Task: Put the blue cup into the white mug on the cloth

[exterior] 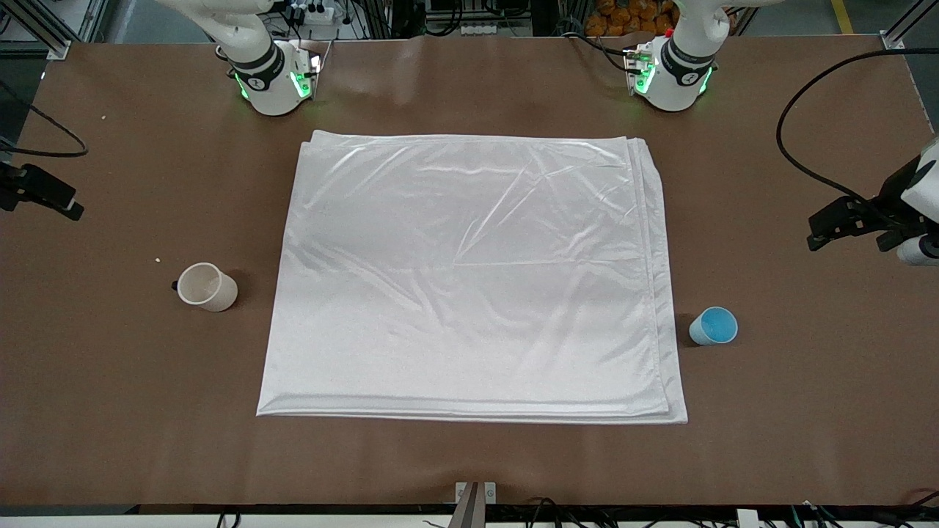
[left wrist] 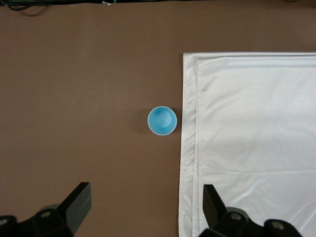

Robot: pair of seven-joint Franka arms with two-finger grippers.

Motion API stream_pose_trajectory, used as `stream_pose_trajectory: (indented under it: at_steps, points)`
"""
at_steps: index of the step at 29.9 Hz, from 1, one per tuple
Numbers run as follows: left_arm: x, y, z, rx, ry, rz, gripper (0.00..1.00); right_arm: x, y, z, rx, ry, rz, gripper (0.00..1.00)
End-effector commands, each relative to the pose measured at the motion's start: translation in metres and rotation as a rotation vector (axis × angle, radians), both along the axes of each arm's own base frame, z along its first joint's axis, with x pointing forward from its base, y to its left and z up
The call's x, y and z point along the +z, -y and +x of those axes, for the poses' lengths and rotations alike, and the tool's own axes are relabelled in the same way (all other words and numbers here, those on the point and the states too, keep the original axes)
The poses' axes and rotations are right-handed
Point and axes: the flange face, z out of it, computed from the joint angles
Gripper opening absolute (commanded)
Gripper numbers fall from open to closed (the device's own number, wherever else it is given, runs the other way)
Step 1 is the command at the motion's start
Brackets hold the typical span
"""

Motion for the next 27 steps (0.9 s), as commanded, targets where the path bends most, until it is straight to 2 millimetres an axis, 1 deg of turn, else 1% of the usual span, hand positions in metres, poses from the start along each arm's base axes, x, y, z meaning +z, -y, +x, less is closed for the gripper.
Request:
stream_pose_trajectory:
  at_steps: [1,4,6,7,10,12,16,19,24,27]
  points:
    - [-0.016,-0.009,0.004,0.009,-0.025,0.019,1.00,0.001,0.002,-0.004,0.009,0.007,-0.004,1.00]
    - [-0.036,-0.012,0.013,0.011,-0.038,0.019,1.00,-0.005,0.002,-0.003,0.011,0.001,-0.004,1.00]
    - [-0.046,-0.013,0.017,0.012,-0.035,0.019,1.00,-0.013,0.002,0.000,0.011,0.010,-0.004,1.00]
    - [-0.054,-0.013,0.018,0.013,-0.036,0.019,1.00,-0.018,0.003,0.001,0.011,0.011,-0.005,1.00]
    - [-0.072,-0.021,0.022,0.023,-0.016,0.018,1.00,-0.030,0.008,0.001,0.041,0.003,-0.005,1.00]
    - [-0.092,-0.026,0.025,0.027,-0.018,0.024,1.00,-0.038,0.014,0.003,0.065,0.008,-0.006,1.00]
    - [-0.122,-0.025,0.034,0.026,-0.006,0.021,1.00,-0.061,0.017,0.006,0.137,0.002,-0.010,1.00]
    - [-0.145,-0.025,0.043,0.026,-0.013,0.021,1.00,-0.078,0.017,0.005,0.174,-0.028,-0.006,1.00]
    - [-0.173,-0.025,0.052,0.028,-0.022,0.018,1.00,-0.107,0.020,0.007,0.288,-0.041,-0.008,1.00]
    - [-0.194,-0.024,0.057,0.027,-0.032,0.018,1.00,-0.123,0.023,0.007,0.367,-0.049,-0.006,1.00]
